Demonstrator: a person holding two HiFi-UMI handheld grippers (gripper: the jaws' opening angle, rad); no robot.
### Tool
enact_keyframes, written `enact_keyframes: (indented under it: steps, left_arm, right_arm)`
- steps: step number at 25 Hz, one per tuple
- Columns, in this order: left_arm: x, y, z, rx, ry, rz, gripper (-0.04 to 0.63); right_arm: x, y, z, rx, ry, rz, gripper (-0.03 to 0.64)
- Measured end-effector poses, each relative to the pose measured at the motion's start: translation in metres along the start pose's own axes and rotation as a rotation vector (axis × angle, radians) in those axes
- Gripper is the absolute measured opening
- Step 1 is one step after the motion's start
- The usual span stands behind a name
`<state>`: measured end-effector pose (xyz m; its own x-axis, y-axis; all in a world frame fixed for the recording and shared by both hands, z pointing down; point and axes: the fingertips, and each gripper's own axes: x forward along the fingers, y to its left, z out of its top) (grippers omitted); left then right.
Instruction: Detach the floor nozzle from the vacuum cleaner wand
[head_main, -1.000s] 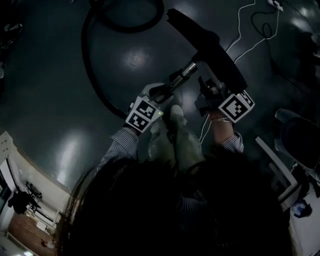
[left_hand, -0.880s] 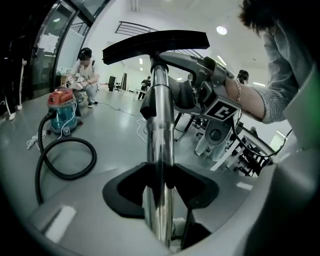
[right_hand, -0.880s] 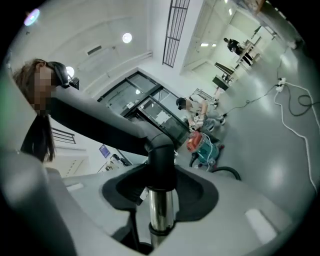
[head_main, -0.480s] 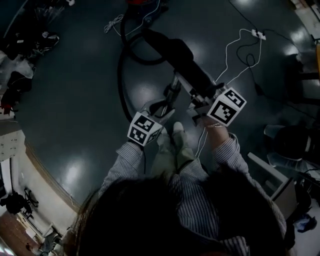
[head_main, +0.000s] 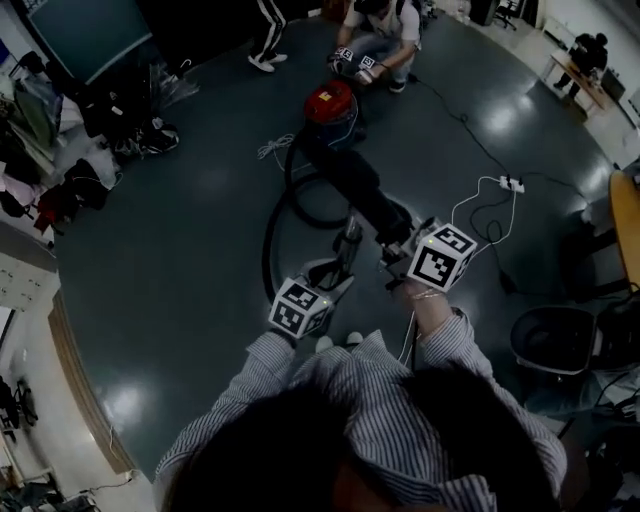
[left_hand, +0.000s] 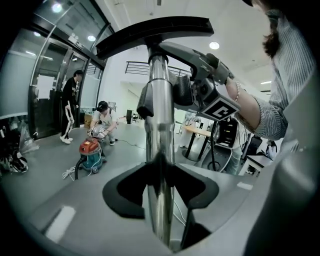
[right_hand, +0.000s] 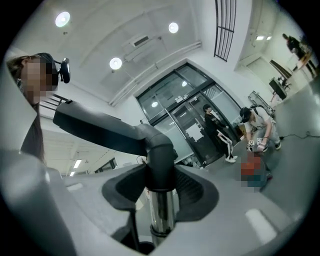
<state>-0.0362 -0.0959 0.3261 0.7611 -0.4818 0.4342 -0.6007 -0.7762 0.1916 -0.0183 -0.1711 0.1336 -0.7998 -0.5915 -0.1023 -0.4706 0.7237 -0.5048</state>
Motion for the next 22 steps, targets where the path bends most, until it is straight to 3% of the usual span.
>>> enact_keyframes:
  steps: [6,13,22]
  left_arm:
    - [-0.014,-0.005,0.004,-0.008,-0.029,0.003,0.178]
    - [-0.024,-0.001,0.011,0.048,-0.042,-0.001,0.185]
    - [-0.022,-0.001,0.013,0.019,-0.081,-0.039,0.181]
  right_arm:
    - [0.015,0.028,-0.004,-0.058,0.102,0.051,0.176]
    - [0.037,0.054,-0.010,-0.123,0.246,0.162,0.181]
    - [0.034,0.053,-0.007,-0.289,0.303,0.201,0.179]
